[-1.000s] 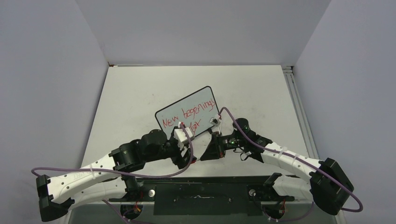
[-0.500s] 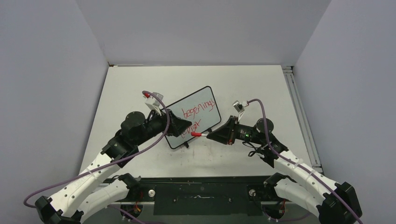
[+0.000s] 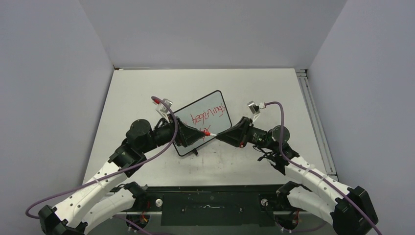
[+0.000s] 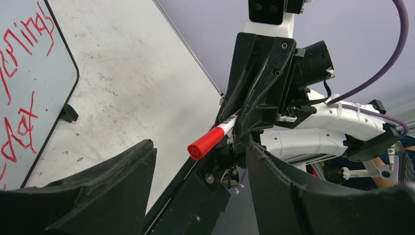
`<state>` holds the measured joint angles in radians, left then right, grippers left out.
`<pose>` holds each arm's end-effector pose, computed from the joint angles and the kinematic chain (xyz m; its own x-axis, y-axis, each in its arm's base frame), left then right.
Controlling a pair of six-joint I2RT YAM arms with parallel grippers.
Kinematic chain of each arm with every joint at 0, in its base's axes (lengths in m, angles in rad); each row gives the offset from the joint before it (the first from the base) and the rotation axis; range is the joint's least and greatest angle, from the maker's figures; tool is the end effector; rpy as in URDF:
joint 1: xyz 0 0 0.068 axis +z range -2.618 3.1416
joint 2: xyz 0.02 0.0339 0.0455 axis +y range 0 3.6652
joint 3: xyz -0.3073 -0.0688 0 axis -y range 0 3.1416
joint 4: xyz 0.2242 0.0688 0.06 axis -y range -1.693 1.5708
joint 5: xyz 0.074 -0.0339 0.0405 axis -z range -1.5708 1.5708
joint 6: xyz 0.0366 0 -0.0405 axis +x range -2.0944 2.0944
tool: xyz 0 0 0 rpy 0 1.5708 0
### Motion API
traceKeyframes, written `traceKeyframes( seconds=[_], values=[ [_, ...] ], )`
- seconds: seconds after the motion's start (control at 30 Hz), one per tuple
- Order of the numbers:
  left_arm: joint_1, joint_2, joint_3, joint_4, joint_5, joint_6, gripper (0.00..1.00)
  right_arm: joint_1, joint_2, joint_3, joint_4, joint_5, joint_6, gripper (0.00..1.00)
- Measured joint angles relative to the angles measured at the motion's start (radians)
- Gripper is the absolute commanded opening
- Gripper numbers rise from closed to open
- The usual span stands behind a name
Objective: Write a sentence on the whiteboard
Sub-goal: Insert the whiteboard marker without the cap into the pen cap.
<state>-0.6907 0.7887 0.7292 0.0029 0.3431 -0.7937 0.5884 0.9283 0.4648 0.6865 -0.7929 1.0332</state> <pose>0.0994 -0.0981 0.3719 -0.6429 -0.3397 -0.6865 0.5711 0.3846 -0.7252 0.1190 0.1107 0.3350 -0.7368 0.2331 -0.6347 -0.6534 -0.0040 0.7570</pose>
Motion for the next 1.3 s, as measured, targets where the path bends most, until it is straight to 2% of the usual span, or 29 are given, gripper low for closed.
traceKeyframes(
  seconds=[0.2,0.33,0.73,1.03,1.3],
  values=[
    [0.0,-0.004,-0.026,0.04,0.037,-0.046,0.5,0.012,0.029,-0.008,0.076,-0.008,0.047,0.05],
    [0.0,-0.011,-0.028,0.071,0.048,-0.066,0.44,0.016,0.035,-0.018,0.124,-0.015,0.072,0.05],
    [0.0,-0.024,-0.029,0.114,0.062,-0.09,0.38,0.016,0.035,-0.022,0.158,-0.026,0.1,0.05],
    [0.001,-0.018,-0.034,0.114,0.069,-0.093,0.23,0.016,0.043,-0.022,0.17,-0.027,0.103,0.05],
    [0.005,-0.018,-0.037,0.118,0.074,-0.095,0.04,0.016,0.043,-0.024,0.18,-0.029,0.105,0.05]
  ],
)
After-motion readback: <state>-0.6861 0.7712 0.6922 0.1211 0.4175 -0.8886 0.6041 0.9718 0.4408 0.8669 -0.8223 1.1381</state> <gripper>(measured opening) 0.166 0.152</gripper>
